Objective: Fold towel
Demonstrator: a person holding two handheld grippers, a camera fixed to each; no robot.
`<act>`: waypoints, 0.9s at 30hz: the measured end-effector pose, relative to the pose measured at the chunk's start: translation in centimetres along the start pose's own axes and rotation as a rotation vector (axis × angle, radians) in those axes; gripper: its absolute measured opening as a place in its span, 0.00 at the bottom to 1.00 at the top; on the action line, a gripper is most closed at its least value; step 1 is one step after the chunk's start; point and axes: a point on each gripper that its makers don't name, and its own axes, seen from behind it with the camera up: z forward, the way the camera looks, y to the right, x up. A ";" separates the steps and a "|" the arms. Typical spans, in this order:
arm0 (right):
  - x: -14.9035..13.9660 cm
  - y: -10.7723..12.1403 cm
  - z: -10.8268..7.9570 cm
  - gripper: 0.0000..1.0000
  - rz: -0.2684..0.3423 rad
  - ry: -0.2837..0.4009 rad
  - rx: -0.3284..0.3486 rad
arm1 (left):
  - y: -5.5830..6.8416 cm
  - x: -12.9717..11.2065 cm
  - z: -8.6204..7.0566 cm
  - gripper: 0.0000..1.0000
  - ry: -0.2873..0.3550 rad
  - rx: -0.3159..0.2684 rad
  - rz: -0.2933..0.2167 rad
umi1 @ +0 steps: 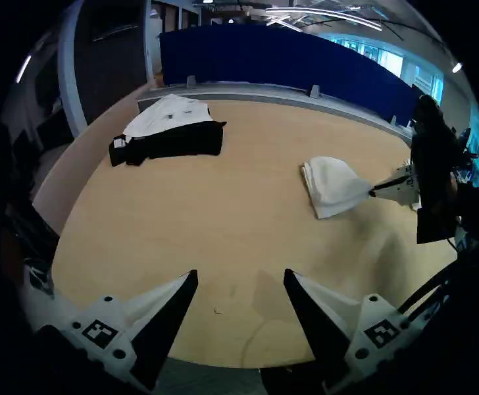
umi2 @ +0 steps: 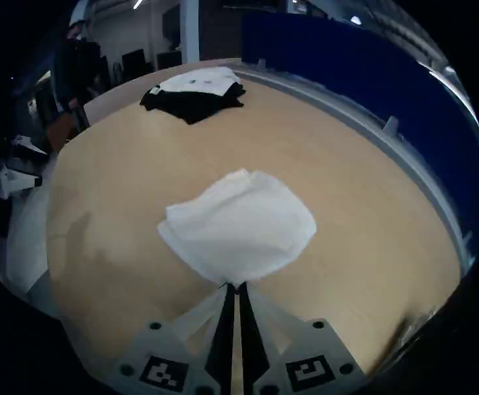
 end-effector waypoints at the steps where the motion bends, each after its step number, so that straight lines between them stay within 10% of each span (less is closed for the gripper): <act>1: 0.6 0.2 -0.4 0.05 -0.006 0.011 -0.004 | 0.1 0.2 0.0 0.97 0.002 -0.002 0.002; 15: 8.8 4.7 -7.2 0.05 -0.052 0.148 -0.081 | 1.7 2.9 -0.4 0.97 0.045 -0.024 0.027; 27: 9.6 11.3 -13.4 0.05 -0.053 0.175 -0.180 | 3.0 4.4 -0.5 0.97 0.069 -0.044 0.033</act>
